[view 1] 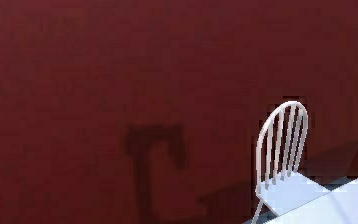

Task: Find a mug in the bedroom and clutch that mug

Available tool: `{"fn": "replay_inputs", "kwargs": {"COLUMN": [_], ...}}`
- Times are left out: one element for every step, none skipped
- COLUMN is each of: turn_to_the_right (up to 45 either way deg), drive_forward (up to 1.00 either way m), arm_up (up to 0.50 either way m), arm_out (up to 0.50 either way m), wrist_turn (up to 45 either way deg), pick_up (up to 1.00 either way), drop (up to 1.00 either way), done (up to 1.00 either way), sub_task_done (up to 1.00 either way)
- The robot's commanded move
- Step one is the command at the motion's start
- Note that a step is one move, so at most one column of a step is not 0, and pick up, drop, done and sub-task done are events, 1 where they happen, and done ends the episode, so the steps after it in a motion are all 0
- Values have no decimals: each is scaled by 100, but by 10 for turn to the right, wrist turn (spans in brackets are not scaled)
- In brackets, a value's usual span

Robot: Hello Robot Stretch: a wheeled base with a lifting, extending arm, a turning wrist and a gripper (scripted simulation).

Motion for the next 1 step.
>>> {"fn": "replay_inputs", "kwargs": {"turn_to_the_right": [0], "drive_forward": [0], "arm_up": [10], "arm_out": [0], "wrist_turn": [0], "pick_up": [0], "drop": [0], "done": [0], "sub_task_done": [0]}}
